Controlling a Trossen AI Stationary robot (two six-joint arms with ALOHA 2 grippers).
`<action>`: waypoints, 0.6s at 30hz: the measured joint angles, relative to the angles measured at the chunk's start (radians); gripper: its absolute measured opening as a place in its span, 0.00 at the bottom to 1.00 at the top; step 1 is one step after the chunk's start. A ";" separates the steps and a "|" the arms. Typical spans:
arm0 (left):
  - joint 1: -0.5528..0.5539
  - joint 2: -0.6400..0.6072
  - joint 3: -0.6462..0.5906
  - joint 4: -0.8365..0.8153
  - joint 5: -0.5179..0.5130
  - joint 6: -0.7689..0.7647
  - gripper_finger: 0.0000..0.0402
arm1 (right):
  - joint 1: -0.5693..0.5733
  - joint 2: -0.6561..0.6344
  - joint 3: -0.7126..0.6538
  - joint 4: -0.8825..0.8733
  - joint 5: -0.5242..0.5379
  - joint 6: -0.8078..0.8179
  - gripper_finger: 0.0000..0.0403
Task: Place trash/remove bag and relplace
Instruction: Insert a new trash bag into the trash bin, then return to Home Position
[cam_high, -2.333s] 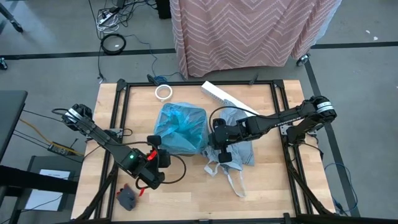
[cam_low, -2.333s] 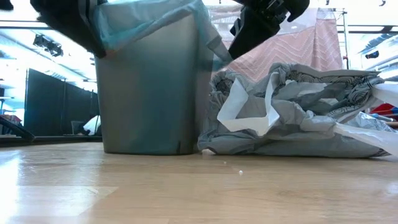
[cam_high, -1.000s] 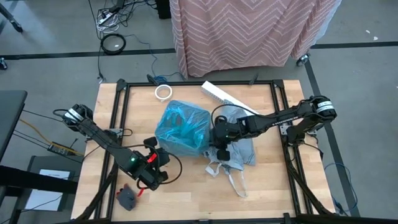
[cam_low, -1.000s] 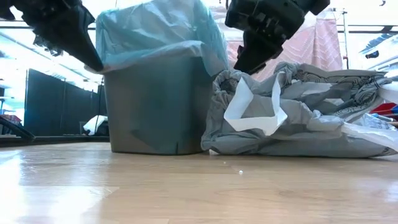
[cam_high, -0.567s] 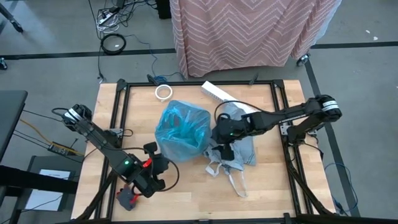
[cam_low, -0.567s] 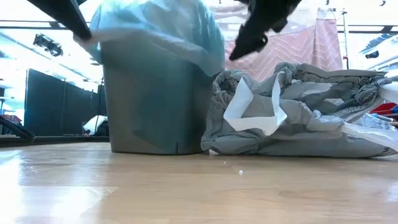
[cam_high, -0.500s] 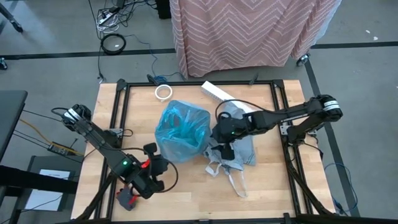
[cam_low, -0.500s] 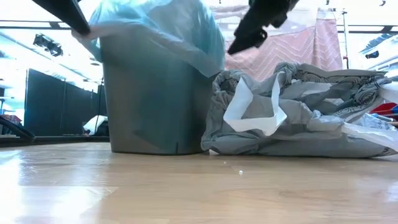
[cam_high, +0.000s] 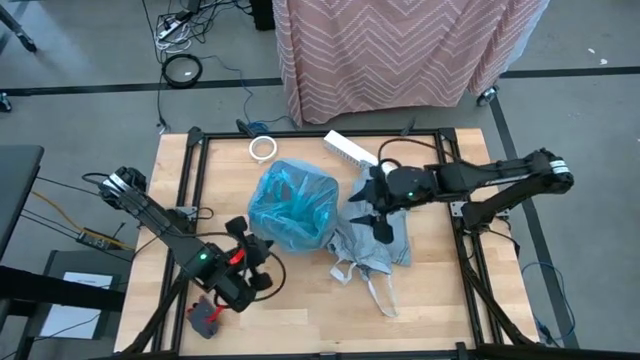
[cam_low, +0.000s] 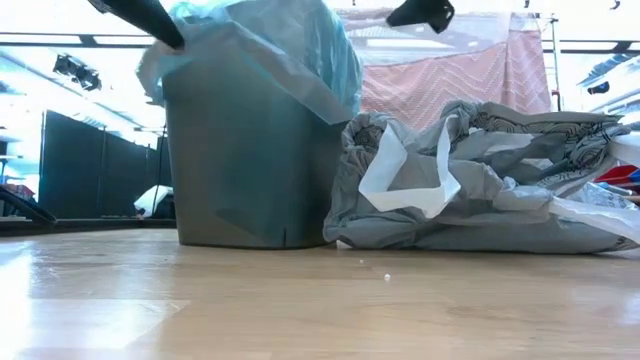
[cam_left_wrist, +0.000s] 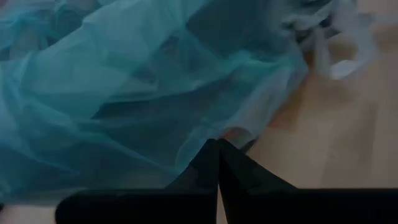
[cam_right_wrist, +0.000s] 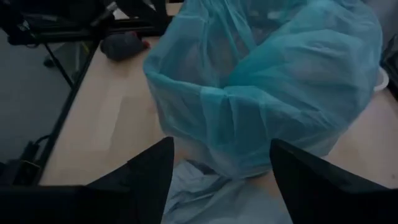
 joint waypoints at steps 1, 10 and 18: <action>0.000 -0.009 0.000 0.006 0.005 -0.001 0.04 | 0.000 -0.010 0.000 -0.013 -0.003 0.016 0.63; -0.017 -0.081 0.009 0.232 0.171 0.089 0.19 | 0.009 -0.112 0.000 -0.035 -0.039 0.105 0.73; -0.017 -0.207 0.009 0.407 0.166 0.103 0.29 | -0.018 -0.316 0.000 -0.025 -0.033 0.296 0.76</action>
